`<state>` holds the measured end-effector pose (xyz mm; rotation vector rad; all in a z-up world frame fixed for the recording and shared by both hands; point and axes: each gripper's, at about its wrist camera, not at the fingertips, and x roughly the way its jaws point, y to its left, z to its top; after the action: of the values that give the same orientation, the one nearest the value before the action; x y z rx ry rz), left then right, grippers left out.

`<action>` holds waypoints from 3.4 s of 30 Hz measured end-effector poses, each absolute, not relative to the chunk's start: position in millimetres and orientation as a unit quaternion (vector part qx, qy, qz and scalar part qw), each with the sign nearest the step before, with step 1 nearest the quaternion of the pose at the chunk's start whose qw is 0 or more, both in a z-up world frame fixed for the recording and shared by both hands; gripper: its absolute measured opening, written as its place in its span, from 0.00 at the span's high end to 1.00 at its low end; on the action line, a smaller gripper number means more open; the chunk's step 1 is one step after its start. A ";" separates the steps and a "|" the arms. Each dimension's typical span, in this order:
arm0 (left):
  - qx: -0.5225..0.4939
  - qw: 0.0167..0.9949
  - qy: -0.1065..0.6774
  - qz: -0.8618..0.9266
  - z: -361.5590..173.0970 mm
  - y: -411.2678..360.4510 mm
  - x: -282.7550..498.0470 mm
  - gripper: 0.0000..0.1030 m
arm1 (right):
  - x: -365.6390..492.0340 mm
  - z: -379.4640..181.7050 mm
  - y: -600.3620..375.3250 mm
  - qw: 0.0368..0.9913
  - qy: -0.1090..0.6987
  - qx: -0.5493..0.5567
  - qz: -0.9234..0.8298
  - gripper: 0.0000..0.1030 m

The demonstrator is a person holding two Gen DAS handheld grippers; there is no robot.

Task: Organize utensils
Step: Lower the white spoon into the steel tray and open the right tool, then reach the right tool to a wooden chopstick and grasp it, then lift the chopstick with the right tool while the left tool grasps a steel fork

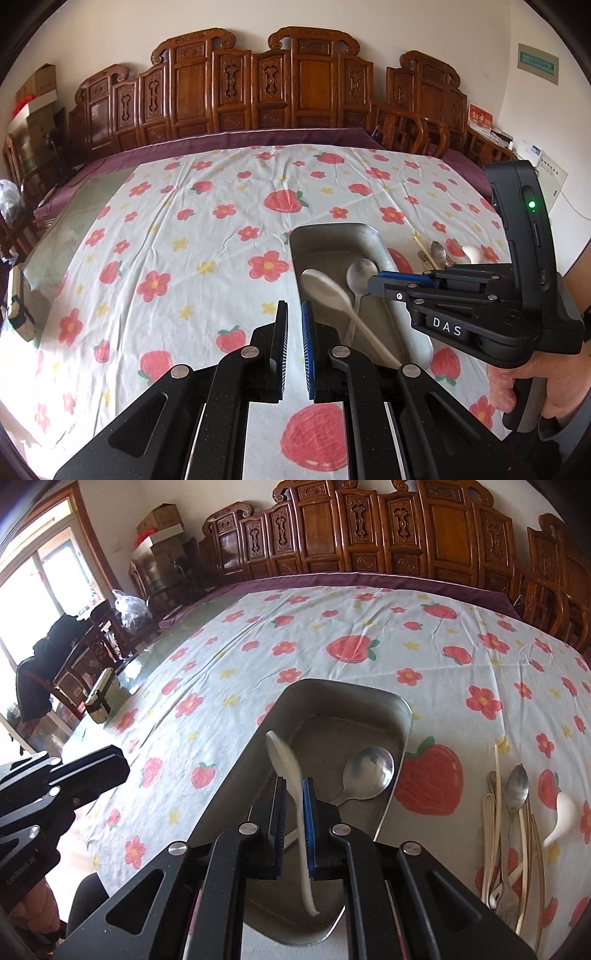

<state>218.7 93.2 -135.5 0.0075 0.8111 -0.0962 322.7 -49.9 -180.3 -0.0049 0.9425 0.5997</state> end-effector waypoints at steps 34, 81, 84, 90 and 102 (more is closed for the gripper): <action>0.051 0.898 0.413 -0.146 -151.5 -69.9 182.1 0.78 | 276.8 -254.8 -289.2 0.855 0.488 -0.078 0.159 0.77; -0.038 0.817 0.552 -0.162 -241.8 -134.1 282.5 0.76 | 280.8 -257.8 -303.9 0.842 0.507 -0.046 0.178 0.93; -0.034 0.819 0.548 -0.165 -238.6 -135.7 278.3 0.96 | 280.7 -257.8 -302.7 0.842 0.507 -0.049 0.177 0.93; -0.009 0.833 0.531 -0.154 -231.6 -132.4 268.5 0.97 | 280.3 -256.1 -301.0 0.842 0.507 -0.053 0.174 0.93; 0.008 0.858 0.490 -0.154 -191.5 -115.3 242.2 0.97 | 271.4 -221.6 -290.6 0.861 0.470 -0.038 0.194 0.94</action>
<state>242.2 -115.3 -191.5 0.0177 1.0299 -0.3225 271.4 -290.6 -221.6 -0.0792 0.9856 0.4061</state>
